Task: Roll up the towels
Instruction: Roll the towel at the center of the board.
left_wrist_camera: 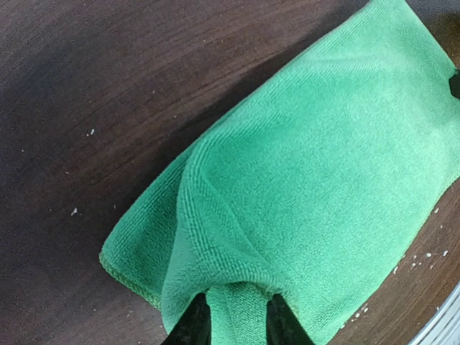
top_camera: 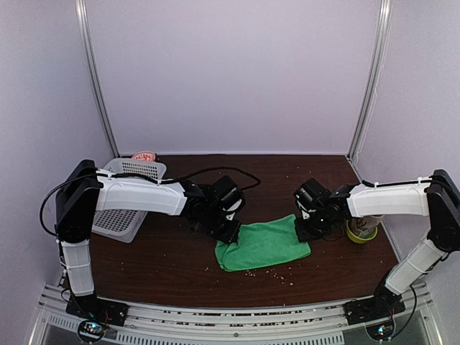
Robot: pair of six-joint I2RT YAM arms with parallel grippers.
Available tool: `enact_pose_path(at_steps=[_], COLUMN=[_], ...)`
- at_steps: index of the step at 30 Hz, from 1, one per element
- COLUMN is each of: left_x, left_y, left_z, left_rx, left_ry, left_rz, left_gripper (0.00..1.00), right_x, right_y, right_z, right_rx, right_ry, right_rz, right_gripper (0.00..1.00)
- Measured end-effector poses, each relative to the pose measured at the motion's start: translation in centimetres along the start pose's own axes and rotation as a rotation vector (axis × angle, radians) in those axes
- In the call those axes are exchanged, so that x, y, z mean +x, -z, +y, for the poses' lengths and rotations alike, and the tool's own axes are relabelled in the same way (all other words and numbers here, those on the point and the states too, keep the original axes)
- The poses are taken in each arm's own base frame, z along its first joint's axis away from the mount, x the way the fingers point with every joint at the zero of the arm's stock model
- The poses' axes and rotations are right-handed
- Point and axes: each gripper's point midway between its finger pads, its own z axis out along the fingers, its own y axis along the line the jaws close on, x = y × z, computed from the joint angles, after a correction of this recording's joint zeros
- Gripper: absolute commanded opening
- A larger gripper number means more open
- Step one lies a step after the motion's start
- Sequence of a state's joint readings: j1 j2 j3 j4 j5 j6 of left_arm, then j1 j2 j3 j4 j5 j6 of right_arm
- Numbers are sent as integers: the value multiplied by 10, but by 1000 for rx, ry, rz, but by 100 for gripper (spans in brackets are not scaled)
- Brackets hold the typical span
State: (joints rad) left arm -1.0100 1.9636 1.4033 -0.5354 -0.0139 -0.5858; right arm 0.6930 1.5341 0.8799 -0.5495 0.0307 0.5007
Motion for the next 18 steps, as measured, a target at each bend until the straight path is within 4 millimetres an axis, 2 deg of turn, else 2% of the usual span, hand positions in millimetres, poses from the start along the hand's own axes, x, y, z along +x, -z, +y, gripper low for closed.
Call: enact_pose_path(at_steps=[5, 12, 18], left_x=[-8, -2, -1], left_y=[1, -17, -18], left_z=[-3, 0, 2], left_rx=[3, -21, -28], left_ry=[-12, -23, -28], left_rz=[-10, 24, 29], left_gripper=[33, 28, 34], right_x=[0, 1, 1], right_y=[0, -1, -1], right_z=[0, 0, 0], right_rx=[0, 1, -1], right_ry=[0, 1, 1], right_rz=[0, 4, 5], right_gripper=[0, 0, 0])
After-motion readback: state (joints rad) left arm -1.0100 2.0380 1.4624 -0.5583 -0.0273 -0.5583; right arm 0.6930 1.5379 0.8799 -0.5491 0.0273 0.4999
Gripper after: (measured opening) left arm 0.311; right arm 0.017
